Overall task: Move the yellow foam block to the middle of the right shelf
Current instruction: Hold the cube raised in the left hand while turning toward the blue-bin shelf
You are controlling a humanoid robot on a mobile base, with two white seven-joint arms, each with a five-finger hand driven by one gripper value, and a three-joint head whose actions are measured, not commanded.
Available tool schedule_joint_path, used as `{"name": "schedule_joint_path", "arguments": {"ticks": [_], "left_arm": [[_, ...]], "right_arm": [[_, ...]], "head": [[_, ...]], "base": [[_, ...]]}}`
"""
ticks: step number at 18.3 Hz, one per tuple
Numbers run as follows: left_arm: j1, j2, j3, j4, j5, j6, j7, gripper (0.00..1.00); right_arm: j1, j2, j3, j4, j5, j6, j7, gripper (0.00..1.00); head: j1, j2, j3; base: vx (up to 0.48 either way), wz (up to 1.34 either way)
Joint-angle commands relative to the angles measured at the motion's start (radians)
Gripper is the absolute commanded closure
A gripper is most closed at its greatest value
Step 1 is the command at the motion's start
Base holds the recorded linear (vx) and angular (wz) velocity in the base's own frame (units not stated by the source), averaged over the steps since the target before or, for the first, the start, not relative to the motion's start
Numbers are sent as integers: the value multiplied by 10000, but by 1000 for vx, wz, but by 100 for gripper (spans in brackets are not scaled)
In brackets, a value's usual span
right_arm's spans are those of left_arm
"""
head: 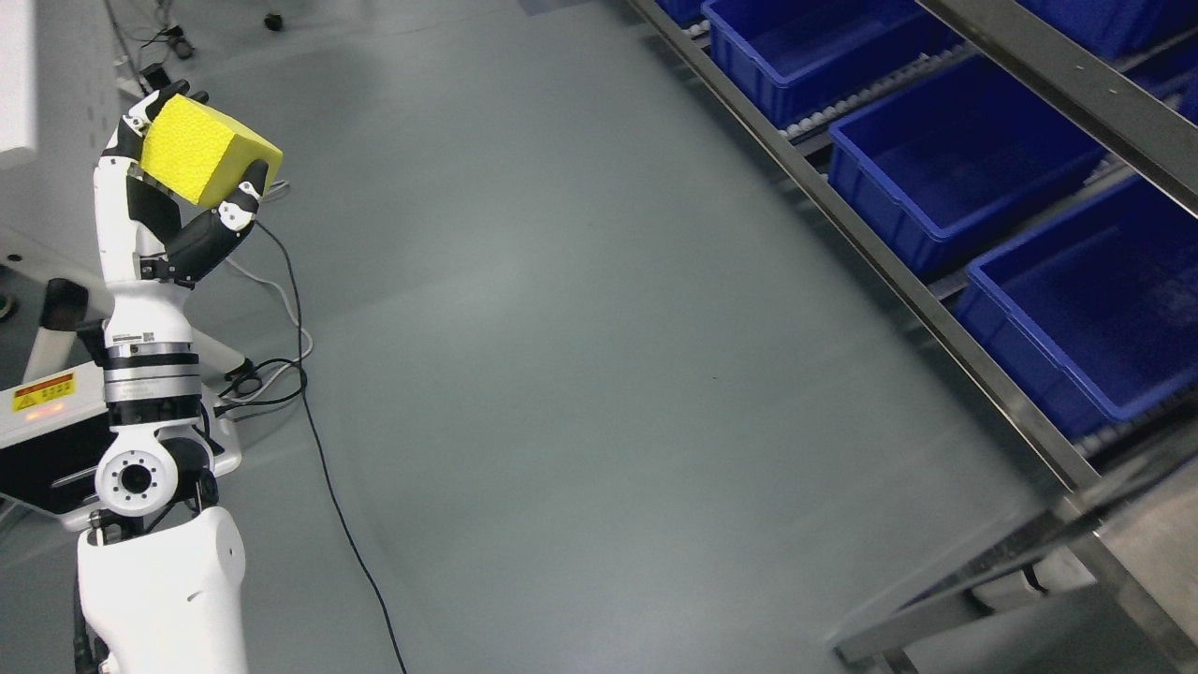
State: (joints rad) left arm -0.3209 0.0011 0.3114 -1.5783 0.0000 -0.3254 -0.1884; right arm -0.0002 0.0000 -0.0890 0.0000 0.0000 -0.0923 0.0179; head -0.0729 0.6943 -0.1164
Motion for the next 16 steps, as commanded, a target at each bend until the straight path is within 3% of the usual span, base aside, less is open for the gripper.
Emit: {"name": "schedule_joint_path", "arguments": {"ticks": [1, 8, 16], "left_arm": [[3, 164, -31, -17, 199, 2, -18, 56], [19, 164, -46, -17, 199, 2, -18, 56], [19, 164, -108, -17, 199, 2, -18, 56]], "right_arm": [[-14, -175, 0, -175, 0, -44, 5, 0], [-29, -175, 0, -175, -15, -44, 5, 0], [-29, -175, 0, -175, 0, -44, 5, 0]], "head": [[0, 0, 0], [0, 0, 0], [0, 0, 0]], "base": [[160, 589], [193, 412], [273, -69]]}}
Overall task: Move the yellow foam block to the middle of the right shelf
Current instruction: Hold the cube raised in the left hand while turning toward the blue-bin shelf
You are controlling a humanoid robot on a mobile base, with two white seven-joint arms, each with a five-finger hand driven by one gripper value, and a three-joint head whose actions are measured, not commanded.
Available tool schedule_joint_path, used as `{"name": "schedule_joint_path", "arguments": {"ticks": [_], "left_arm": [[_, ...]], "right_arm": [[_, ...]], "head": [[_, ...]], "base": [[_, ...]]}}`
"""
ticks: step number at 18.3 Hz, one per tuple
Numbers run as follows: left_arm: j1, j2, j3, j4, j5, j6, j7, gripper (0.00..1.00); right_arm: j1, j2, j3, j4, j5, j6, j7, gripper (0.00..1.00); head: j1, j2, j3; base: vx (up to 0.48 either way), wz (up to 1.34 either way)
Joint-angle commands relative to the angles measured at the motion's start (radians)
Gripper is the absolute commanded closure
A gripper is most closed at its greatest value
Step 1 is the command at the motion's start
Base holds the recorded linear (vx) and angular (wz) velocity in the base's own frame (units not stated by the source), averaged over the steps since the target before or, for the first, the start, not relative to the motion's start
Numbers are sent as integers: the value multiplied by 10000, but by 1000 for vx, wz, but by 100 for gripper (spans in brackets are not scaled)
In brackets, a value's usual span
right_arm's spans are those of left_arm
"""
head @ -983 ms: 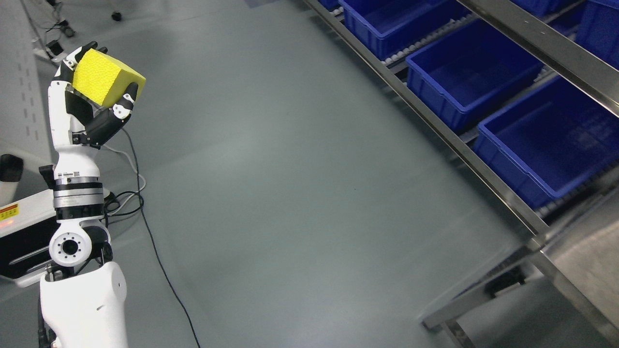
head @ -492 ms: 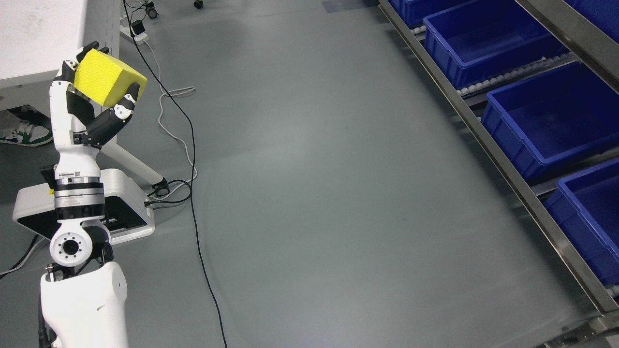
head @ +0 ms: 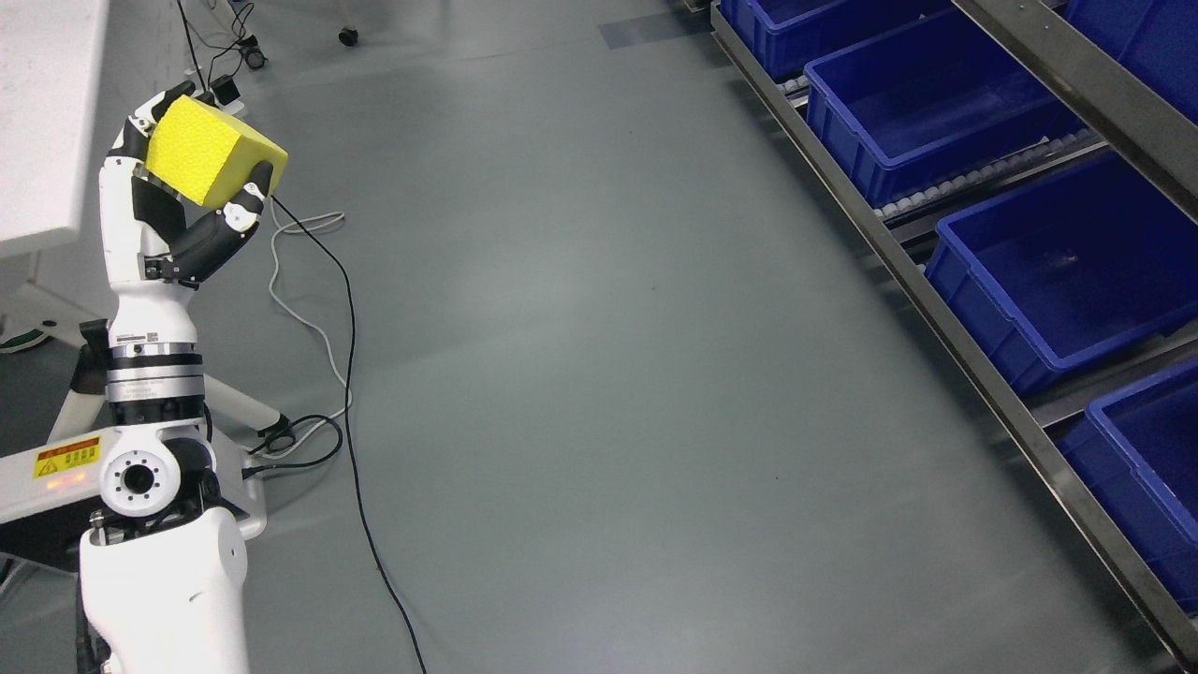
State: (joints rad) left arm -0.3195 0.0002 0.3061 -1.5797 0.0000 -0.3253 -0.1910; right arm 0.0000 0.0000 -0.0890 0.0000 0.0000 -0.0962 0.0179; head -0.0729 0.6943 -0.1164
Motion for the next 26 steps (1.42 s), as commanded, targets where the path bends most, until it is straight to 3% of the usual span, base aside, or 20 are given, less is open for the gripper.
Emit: {"name": "schedule_joint_path", "arguments": {"ticks": [1, 26], "left_arm": [[4, 172, -54, -3, 199, 1, 8, 56], [111, 172, -115, -49, 199, -30, -7, 56]], "right_arm": [[-30, -175, 0, -175, 0, -4, 5, 0], [-15, -175, 0, -175, 0, -4, 5, 0]], "head": [[0, 0, 0], [0, 0, 0]], "base": [[355, -201], [378, -75]]}}
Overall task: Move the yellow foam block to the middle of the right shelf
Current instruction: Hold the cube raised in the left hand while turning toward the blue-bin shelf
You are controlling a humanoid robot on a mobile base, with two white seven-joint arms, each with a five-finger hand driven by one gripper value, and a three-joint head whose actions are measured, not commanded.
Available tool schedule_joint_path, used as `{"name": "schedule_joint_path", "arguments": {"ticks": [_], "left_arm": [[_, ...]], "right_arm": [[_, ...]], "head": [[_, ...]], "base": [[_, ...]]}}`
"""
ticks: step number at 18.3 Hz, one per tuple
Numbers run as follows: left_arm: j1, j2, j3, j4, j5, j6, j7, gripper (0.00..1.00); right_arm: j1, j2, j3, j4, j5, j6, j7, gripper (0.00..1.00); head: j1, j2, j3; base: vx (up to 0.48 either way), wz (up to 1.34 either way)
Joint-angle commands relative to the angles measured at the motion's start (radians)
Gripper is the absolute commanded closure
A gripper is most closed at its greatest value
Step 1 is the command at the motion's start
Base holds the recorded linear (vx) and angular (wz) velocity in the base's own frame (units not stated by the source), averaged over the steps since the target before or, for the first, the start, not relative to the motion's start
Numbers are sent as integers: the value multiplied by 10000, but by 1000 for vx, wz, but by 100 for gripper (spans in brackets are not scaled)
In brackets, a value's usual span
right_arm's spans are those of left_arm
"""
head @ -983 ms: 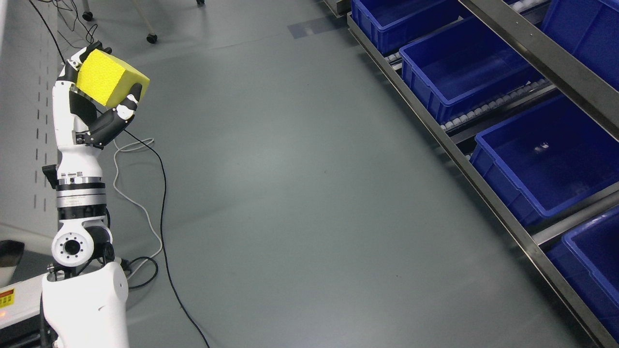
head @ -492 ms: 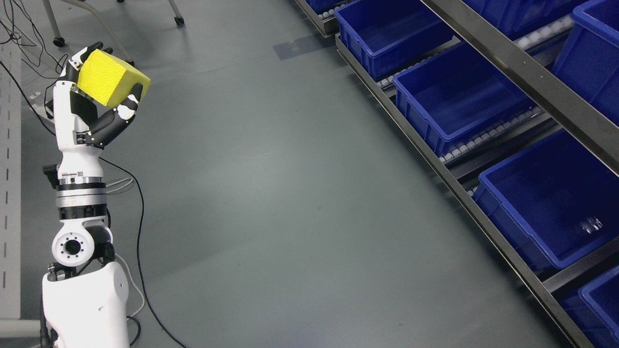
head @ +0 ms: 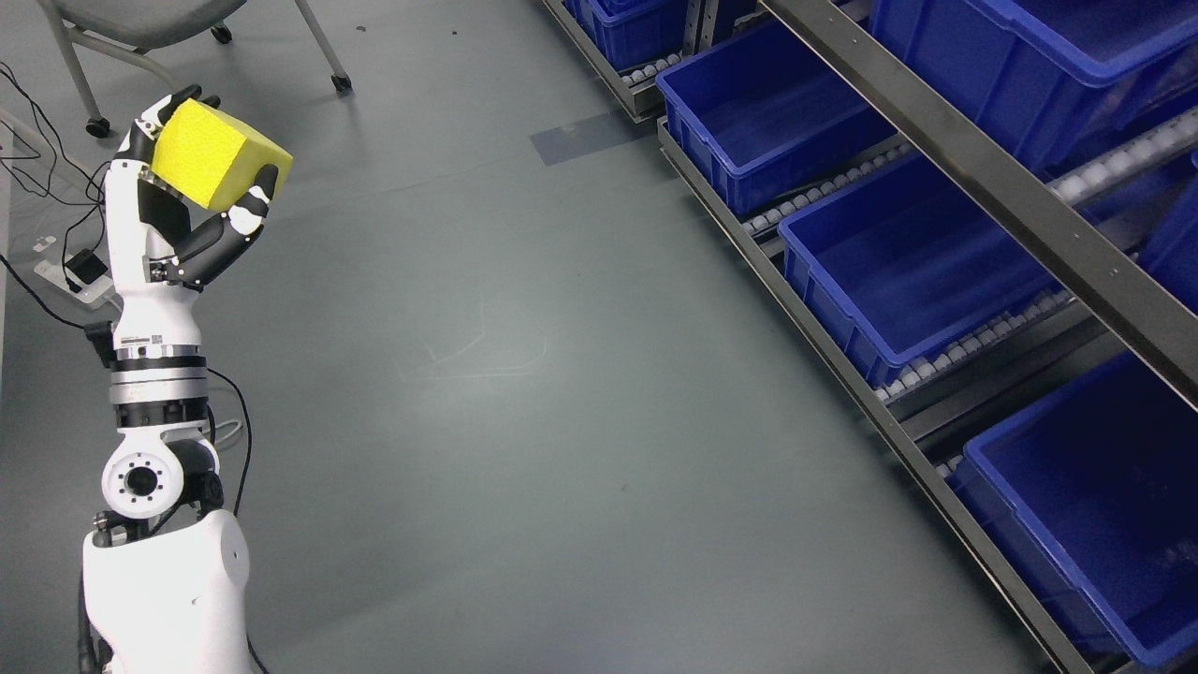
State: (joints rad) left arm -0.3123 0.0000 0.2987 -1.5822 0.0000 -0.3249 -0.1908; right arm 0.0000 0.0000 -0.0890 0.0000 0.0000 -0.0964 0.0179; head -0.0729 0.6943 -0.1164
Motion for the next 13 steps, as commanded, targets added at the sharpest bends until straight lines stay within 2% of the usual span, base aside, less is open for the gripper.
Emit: {"name": "schedule_joint_path", "arguments": {"ticks": [1, 13], "left_arm": [[40, 175, -42, -40, 199, -34, -9, 56], [24, 175, -119, -55, 199, -34, -9, 56]], "right_arm": [[-31, -175, 0, -175, 0, -3, 5, 0], [-16, -175, 0, -175, 0, -3, 5, 0]], "head": [[0, 0, 0], [0, 0, 0]], "base": [[403, 38], [367, -6]]}}
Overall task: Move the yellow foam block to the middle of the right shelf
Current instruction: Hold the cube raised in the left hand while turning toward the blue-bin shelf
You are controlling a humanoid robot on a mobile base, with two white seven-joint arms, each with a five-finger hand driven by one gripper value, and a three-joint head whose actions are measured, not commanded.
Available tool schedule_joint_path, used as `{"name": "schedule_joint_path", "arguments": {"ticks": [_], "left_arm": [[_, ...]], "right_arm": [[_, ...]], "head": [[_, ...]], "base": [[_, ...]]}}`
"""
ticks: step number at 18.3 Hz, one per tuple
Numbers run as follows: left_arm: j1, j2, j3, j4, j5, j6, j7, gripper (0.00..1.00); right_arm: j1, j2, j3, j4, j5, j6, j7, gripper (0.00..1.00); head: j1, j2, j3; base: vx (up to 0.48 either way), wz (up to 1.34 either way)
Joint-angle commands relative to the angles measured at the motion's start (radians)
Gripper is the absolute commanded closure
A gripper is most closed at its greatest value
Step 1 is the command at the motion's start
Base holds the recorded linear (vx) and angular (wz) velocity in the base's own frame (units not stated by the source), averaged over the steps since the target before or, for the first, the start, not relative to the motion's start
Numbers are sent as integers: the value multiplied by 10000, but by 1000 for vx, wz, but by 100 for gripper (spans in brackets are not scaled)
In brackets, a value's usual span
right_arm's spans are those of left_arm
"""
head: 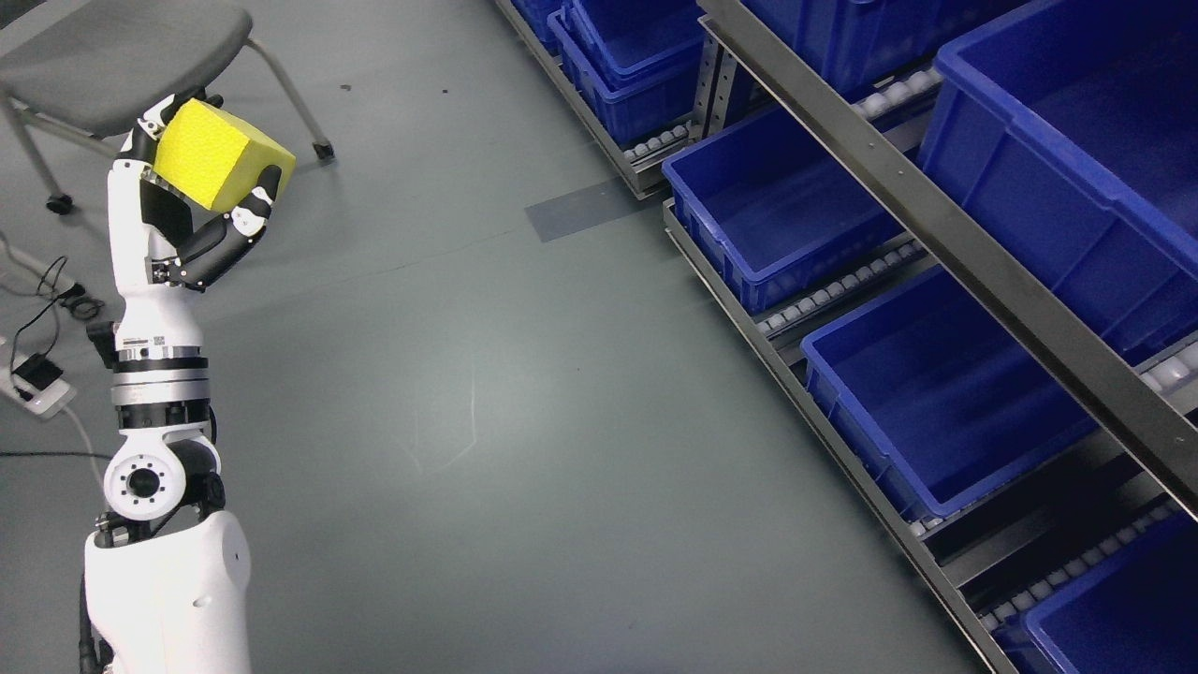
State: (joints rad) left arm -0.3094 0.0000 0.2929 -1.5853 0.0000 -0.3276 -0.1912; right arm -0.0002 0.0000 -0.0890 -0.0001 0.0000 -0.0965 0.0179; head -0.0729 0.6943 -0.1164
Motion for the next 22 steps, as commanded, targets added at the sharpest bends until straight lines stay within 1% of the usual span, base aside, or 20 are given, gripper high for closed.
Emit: {"name": "schedule_joint_path", "arguments": {"ticks": [1, 7, 12, 13, 16, 19, 21, 22], "left_arm": [[-5, 174, -60, -23, 215, -6, -6, 56], [10, 174, -91, -39, 200, -21, -21, 56], [148, 174, -489, -314, 215, -52, -21, 56], [148, 174, -596, -436, 215, -52, -21, 56], [118, 174, -1530, -943, 261, -68, -21, 56], [-295, 174, -2221, -1296, 261, 39, -6, 57], [-922, 174, -2437, -1343, 261, 299, 40, 58], [-1427, 174, -2438, -1343, 261, 604, 70, 58]], "right_arm": [[-13, -175, 0, -174, 0, -2, 5, 0], [-28, -175, 0, -174, 0, -2, 5, 0], [-13, -175, 0, -174, 0, -2, 5, 0], [-28, -175, 0, -174, 0, -2, 5, 0], [-28, -175, 0, -174, 0, -2, 5, 0], [-13, -175, 0, -174, -15, -2, 5, 0], [-28, -175, 0, -174, 0, -2, 5, 0], [-13, -175, 0, -174, -15, -2, 5, 0]], "head": [[0, 0, 0], [0, 0, 0], [0, 0, 0], [0, 0, 0], [0, 0, 0], [0, 0, 0], [0, 0, 0], [0, 0, 0]], "base": [[269, -306], [270, -648], [225, -842], [183, -756], [125, -818], [63, -600], [32, -456], [19, -389]]}}
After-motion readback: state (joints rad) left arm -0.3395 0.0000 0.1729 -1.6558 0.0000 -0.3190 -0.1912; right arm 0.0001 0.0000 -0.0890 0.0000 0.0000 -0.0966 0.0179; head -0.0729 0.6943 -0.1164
